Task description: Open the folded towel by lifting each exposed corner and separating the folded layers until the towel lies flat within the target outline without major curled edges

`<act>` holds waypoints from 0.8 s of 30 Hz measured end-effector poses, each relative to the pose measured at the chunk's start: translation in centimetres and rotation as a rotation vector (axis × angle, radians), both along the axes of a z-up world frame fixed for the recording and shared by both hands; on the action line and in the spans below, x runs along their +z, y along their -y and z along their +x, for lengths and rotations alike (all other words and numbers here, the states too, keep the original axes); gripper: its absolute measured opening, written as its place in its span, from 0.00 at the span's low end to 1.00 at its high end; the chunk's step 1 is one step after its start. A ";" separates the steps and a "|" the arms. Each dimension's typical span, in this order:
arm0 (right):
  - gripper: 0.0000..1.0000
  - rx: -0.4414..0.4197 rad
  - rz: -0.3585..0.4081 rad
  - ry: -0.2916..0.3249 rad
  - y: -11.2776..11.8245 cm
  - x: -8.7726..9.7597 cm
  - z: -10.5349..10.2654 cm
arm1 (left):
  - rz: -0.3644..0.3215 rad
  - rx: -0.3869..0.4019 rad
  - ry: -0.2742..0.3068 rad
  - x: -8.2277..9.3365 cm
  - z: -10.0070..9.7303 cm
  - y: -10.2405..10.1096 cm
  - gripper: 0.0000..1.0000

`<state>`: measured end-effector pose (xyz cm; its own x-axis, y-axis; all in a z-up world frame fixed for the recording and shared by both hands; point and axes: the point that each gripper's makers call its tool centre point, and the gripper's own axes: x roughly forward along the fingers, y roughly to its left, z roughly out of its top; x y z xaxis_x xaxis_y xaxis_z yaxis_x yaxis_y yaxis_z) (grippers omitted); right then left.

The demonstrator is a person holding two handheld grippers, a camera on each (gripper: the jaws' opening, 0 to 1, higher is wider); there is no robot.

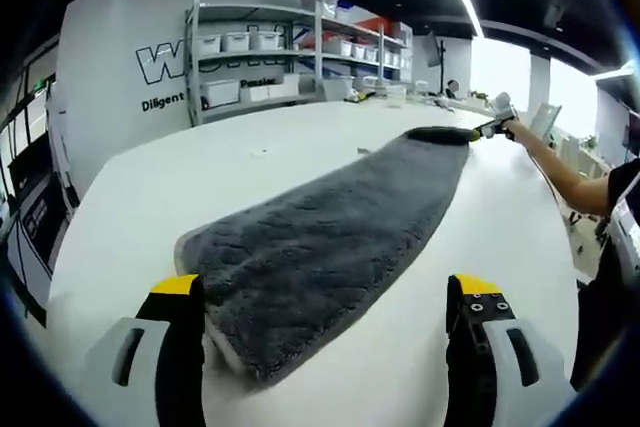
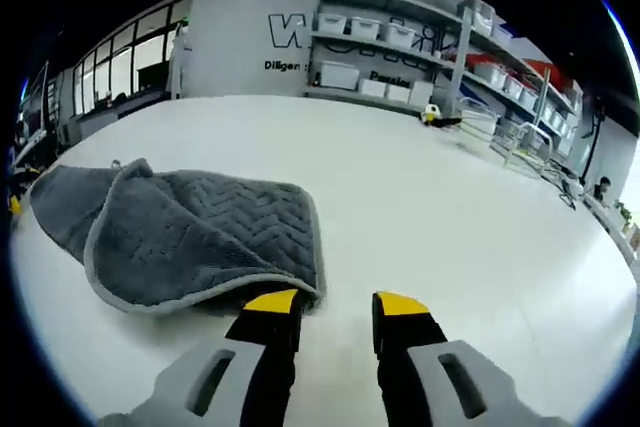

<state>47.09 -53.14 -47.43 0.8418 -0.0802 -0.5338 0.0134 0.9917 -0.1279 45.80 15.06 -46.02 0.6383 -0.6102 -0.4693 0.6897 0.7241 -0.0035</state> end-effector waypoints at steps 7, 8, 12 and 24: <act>0.62 0.046 -0.077 -0.035 -0.9 1.5 -1.9 | -0.014 0.000 0.007 0.4 0.0 -0.1 0.99; 0.66 0.059 -0.085 -0.042 -1.1 1.6 -2.2 | -0.017 0.000 0.007 0.5 0.0 -0.1 0.99; 0.86 0.131 -0.073 -0.048 -3.0 2.1 -2.7 | -0.015 0.027 0.024 0.7 0.4 -0.4 0.99; 0.99 0.292 -0.006 -0.023 -8.1 3.9 -3.8 | -0.061 0.088 0.036 2.0 1.2 -0.9 0.99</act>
<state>43.33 -45.03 -43.55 0.8175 0.1608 -0.5531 -0.2756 0.9524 -0.1304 47.05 15.97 -44.00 0.7061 -0.5781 -0.4089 0.6243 0.7808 -0.0257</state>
